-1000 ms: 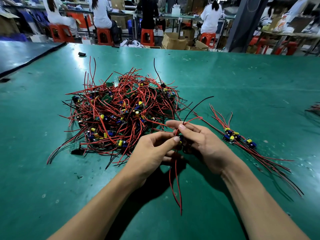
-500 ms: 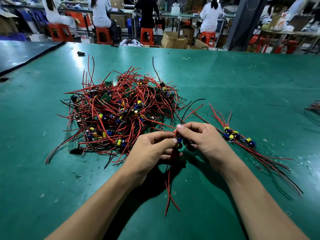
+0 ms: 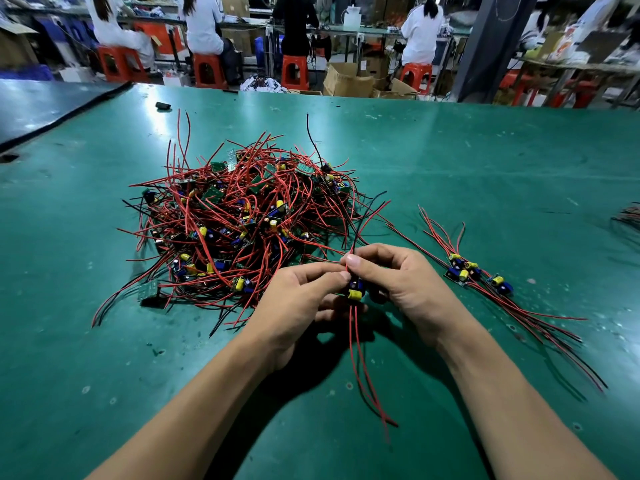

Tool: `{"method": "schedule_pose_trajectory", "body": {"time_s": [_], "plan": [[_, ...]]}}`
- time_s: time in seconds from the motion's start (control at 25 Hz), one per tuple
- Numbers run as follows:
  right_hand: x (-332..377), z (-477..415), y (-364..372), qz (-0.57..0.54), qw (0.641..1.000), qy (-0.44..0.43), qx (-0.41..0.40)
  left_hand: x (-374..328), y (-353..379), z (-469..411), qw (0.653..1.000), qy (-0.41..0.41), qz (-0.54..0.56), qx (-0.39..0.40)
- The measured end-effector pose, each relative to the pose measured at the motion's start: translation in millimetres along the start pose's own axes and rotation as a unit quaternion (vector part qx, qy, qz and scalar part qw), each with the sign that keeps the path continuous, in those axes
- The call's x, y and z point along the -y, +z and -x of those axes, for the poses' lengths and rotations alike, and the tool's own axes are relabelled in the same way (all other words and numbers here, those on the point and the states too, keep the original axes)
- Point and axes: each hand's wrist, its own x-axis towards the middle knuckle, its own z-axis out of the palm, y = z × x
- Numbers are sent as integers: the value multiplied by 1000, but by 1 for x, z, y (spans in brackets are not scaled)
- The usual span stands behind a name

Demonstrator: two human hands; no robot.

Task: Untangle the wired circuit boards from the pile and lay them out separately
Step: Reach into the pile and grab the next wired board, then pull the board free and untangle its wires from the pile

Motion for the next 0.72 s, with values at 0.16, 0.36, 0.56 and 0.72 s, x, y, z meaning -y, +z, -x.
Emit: {"method": "schedule_pose_trajectory", "body": {"time_s": [0.16, 0.36, 0.56, 0.72], "plan": [[1, 1, -5, 28, 999, 2, 32, -1, 1, 0, 1000, -12, 1, 6], [0, 3, -2, 13, 999, 17, 48, -3, -4, 1, 999, -29, 1, 27], [-2, 2, 1, -25, 997, 32, 61, -4, -4, 1, 999, -30, -20, 29], [-2, 2, 5, -10, 999, 26, 20, -2, -3, 2, 998, -30, -35, 32]]}}
